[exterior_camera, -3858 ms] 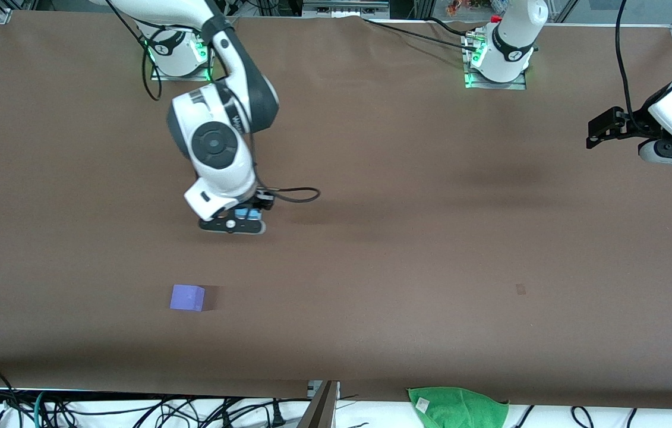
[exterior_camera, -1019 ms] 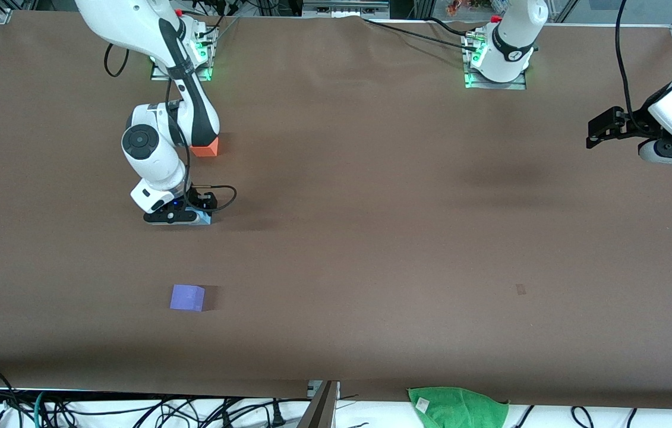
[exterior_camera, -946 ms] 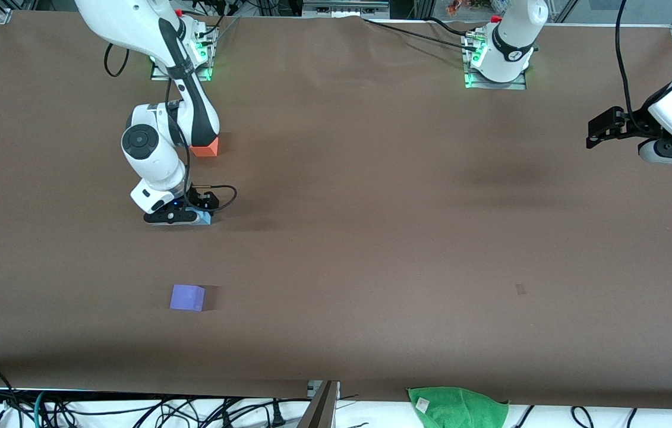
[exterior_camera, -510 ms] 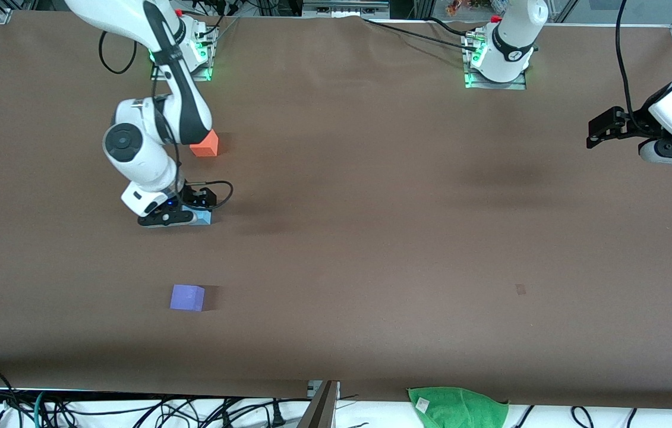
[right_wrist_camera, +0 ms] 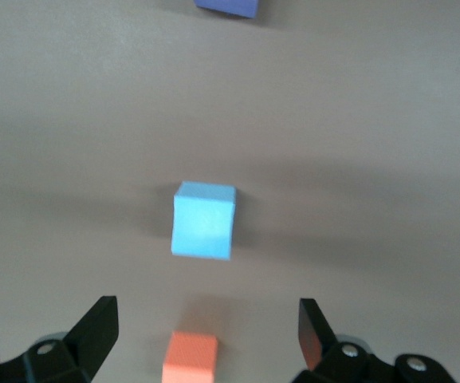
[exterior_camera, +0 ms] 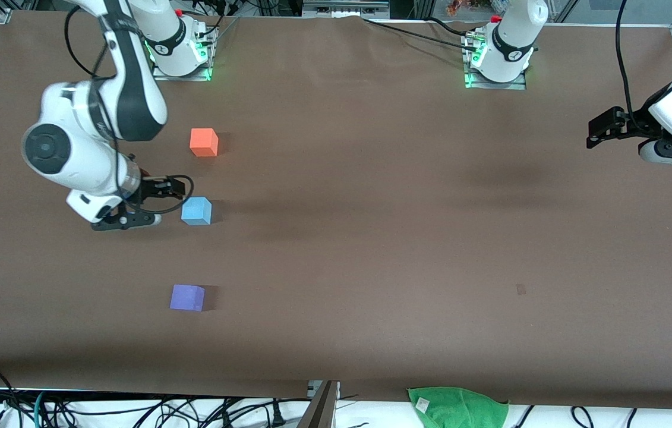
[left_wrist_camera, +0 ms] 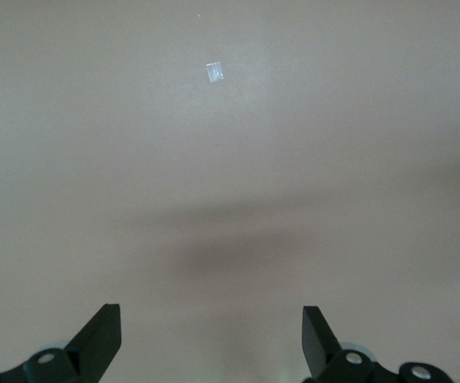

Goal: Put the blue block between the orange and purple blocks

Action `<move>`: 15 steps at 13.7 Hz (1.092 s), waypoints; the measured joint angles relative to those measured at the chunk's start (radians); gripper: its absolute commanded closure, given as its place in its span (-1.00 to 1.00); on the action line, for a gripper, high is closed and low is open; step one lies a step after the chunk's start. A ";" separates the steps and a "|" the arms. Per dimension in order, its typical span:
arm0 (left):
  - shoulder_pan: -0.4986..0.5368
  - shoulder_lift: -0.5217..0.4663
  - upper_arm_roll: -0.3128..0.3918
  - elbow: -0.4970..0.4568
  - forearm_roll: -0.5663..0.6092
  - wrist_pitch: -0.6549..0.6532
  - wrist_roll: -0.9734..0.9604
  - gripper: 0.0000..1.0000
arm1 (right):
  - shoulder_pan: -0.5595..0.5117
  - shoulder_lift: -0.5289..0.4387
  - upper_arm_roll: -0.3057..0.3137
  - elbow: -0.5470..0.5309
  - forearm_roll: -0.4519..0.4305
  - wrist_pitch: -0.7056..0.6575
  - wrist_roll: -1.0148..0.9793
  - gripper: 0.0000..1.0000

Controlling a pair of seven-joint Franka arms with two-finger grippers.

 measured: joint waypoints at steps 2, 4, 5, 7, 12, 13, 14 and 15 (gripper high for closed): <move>0.000 0.000 0.000 0.000 0.000 0.000 0.000 -1.00 | 0.000 -0.001 -0.004 0.107 -0.037 -0.126 -0.001 -1.00; 0.000 0.000 0.000 0.000 0.000 0.000 0.000 -1.00 | 0.001 -0.001 -0.004 0.187 -0.046 -0.220 -0.001 -1.00; 0.000 0.000 0.000 0.000 0.000 0.000 0.000 -1.00 | 0.001 -0.001 -0.005 0.223 -0.049 -0.268 -0.001 -1.00; 0.002 0.000 0.004 0.000 0.000 0.000 0.000 -1.00 | 0.001 -0.001 -0.024 0.289 -0.055 -0.360 -0.001 -1.00; 0.008 0.000 0.002 0.002 0.000 0.000 0.000 -1.00 | -0.030 -0.002 -0.031 0.420 -0.055 -0.545 -0.001 -1.00; 0.006 0.000 -0.001 0.002 0.000 0.000 0.000 -1.00 | -0.060 -0.006 -0.002 0.431 -0.055 -0.555 -0.001 -1.00; 0.003 0.000 -0.004 0.003 0.000 0.000 0.000 -1.00 | -0.120 -0.015 0.060 0.436 -0.056 -0.559 -0.001 -1.00; 0.002 0.000 -0.010 0.004 0.000 0.000 0.000 -1.00 | -0.206 -0.027 0.152 0.437 -0.068 -0.563 -0.001 -1.00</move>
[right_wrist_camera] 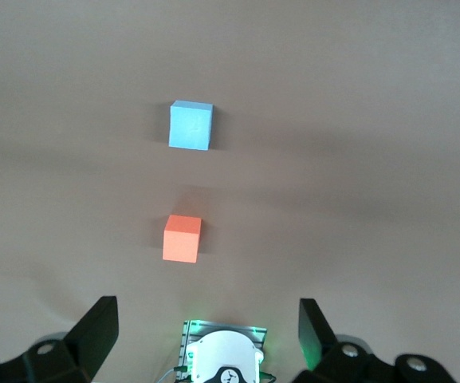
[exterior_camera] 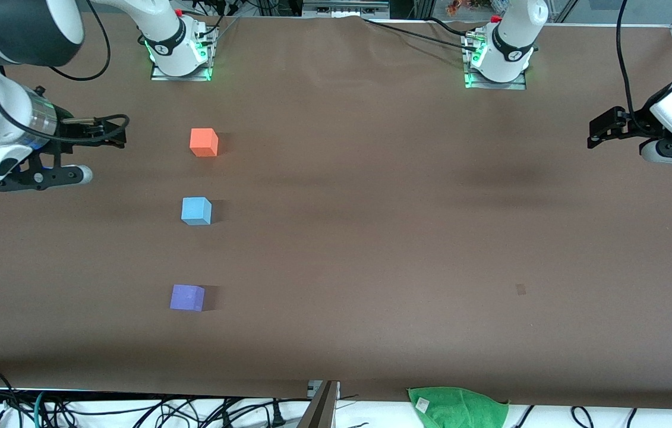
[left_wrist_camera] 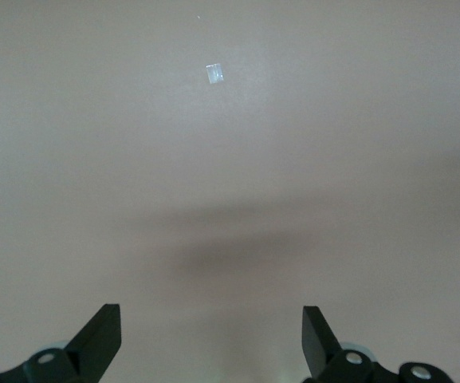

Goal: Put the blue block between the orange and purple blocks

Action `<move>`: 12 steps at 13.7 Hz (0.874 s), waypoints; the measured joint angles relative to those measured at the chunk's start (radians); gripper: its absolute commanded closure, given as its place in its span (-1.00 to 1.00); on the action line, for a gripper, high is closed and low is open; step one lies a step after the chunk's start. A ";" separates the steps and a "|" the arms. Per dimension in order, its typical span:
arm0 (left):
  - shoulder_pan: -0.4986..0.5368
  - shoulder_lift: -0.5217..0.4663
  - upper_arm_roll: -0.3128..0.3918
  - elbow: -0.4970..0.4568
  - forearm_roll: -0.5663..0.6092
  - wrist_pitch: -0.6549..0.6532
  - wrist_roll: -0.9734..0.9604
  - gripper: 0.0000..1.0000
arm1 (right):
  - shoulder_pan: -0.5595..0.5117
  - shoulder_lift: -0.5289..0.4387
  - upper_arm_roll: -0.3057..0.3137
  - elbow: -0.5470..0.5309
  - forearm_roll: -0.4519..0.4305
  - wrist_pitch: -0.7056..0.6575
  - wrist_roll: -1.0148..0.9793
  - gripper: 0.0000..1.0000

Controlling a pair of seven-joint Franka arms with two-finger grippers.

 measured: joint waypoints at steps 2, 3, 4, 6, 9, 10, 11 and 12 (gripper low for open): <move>-0.003 0.000 -0.009 0.001 0.000 0.000 0.000 -1.00 | -0.174 -0.028 0.193 0.001 -0.070 -0.002 -0.001 -1.00; -0.004 0.000 -0.010 0.001 0.000 0.000 0.000 -1.00 | -0.234 -0.043 0.257 0.001 -0.094 0.003 -0.001 -1.00; -0.003 0.000 -0.010 0.001 0.000 0.000 0.000 -1.00 | -0.287 -0.059 0.304 0.003 -0.102 0.023 -0.001 -1.00; -0.003 0.000 -0.009 0.002 0.000 0.000 0.000 -1.00 | -0.375 -0.098 0.357 0.001 -0.104 0.057 -0.002 -1.00; -0.001 0.001 -0.007 0.002 0.000 0.000 0.000 -1.00 | -0.432 -0.169 0.390 -0.039 -0.104 0.056 -0.004 -1.00; 0.001 0.001 -0.005 0.002 0.000 0.000 0.000 -1.00 | -0.451 -0.191 0.406 -0.068 -0.105 0.061 -0.004 -1.00; 0.003 0.001 -0.004 0.002 0.000 0.000 0.000 -1.00 | -0.470 -0.210 0.417 -0.099 -0.105 0.080 -0.004 -1.00; 0.004 0.001 -0.004 0.002 0.000 0.000 0.000 -1.00 | -0.483 -0.221 0.422 -0.123 -0.105 0.096 -0.004 -1.00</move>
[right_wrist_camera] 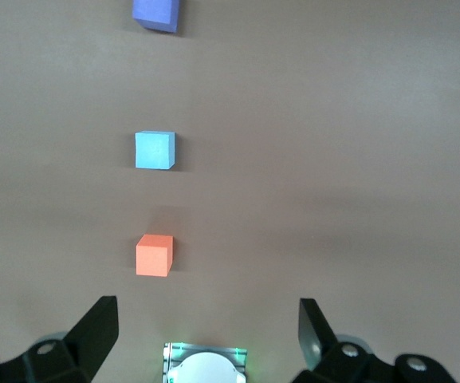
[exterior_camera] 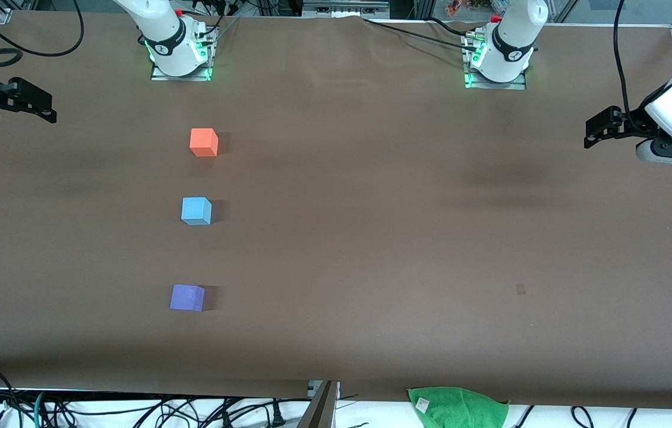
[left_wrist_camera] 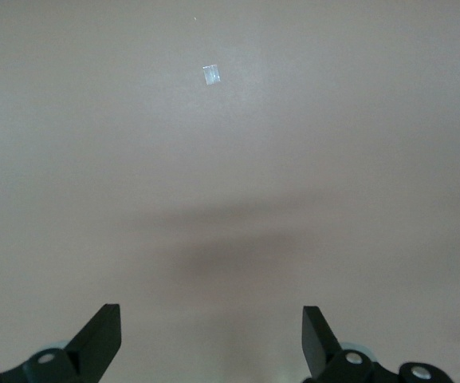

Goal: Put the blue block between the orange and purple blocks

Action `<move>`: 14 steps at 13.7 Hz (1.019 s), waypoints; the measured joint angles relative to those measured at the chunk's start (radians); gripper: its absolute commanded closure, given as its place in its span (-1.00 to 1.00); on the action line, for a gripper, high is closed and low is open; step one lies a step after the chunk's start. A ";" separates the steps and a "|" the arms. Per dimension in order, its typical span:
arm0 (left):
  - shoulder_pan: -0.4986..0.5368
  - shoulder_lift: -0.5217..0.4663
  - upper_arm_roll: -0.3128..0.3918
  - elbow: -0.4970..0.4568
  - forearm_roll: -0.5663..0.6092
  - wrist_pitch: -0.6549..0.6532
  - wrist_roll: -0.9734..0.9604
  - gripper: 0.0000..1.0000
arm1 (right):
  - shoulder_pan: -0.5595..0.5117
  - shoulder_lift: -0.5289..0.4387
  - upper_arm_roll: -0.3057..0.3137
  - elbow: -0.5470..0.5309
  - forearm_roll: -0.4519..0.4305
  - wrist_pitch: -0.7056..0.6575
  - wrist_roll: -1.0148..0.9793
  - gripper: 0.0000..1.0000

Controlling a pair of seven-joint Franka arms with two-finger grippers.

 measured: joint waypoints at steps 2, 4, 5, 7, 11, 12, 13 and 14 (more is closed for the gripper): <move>0.000 0.000 -0.002 0.000 0.000 0.000 0.000 -1.00 | -0.014 -0.009 0.014 -0.022 0.000 -0.002 0.000 -1.00; -0.001 0.000 -0.005 0.000 0.000 0.000 0.000 -1.00 | -0.017 -0.015 0.036 -0.024 0.000 -0.025 0.002 -1.00; -0.001 0.000 -0.006 0.000 0.000 0.000 0.000 -1.00 | -0.017 -0.018 0.043 -0.024 0.000 -0.028 0.003 -1.00; -0.001 0.000 -0.004 0.000 0.000 0.000 0.000 -1.00 | -0.017 -0.018 0.046 -0.025 -0.003 -0.028 0.003 -1.00; -0.001 0.000 -0.003 0.000 0.000 0.000 0.000 -1.00 | -0.017 -0.008 0.046 -0.029 -0.008 -0.025 0.003 -1.00; -0.001 0.000 -0.002 0.000 0.000 0.000 0.000 -1.00 | -0.018 -0.005 0.046 -0.029 -0.008 -0.022 0.003 -1.00; 0.000 0.000 -0.002 0.000 0.000 0.000 0.000 -1.00 | -0.018 -0.003 0.046 -0.029 -0.008 -0.020 0.003 -1.00; 0.000 0.000 0.000 0.000 0.000 0.000 0.000 -1.00 | -0.018 -0.003 0.046 -0.029 -0.008 -0.019 0.003 -1.00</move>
